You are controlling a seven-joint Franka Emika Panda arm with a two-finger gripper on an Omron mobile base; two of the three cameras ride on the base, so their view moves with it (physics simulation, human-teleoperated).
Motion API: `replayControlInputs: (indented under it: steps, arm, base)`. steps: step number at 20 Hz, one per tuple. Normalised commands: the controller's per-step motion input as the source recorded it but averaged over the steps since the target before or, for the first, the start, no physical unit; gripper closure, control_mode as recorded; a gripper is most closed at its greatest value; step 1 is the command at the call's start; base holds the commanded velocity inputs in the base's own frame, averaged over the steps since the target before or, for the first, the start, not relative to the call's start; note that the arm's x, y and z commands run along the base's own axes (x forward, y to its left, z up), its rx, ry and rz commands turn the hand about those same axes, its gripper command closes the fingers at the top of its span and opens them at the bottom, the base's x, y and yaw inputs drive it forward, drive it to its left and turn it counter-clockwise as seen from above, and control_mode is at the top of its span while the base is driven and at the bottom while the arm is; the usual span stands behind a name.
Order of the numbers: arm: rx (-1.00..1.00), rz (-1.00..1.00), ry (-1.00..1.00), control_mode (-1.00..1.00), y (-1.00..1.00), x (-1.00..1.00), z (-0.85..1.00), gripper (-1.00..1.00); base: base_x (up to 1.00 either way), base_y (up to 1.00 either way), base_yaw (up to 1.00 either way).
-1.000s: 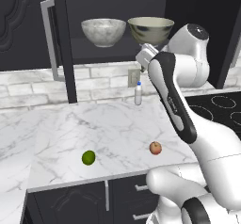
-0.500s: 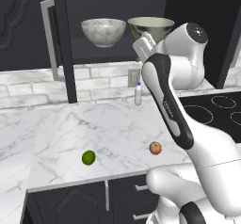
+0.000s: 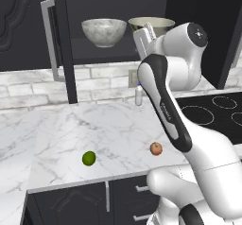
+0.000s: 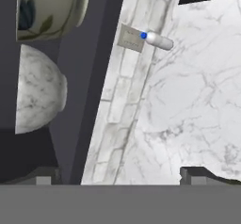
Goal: Pick both bowls and place them on the counter. Then place the lime in one bowl and place the peach in the other bowl.
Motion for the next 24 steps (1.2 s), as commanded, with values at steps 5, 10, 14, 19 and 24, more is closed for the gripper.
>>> replayControlInputs:
  steps: [5,10,14,19,24]
  arm:
    - [0.14,-0.06,-0.06,-1.00,0.15,0.17,0.31,-1.00]
    - [0.18,0.00,-0.05,-1.00,0.00,0.31,0.22,-1.00]
    - [0.21,0.09,-0.03,-1.00,-0.12,0.36,0.11,-1.00]
    - [0.08,0.07,-0.08,-1.00,-0.02,0.38,0.14,-1.00]
    - [0.00,0.00,-0.01,-1.00,0.00,0.29,0.21,-1.00]
  base:
    - [0.00,0.00,0.00]
    - [0.00,0.00,0.00]
    - [0.00,0.00,0.00]
    - [0.00,0.00,0.00]
    - [0.00,0.00,0.00]
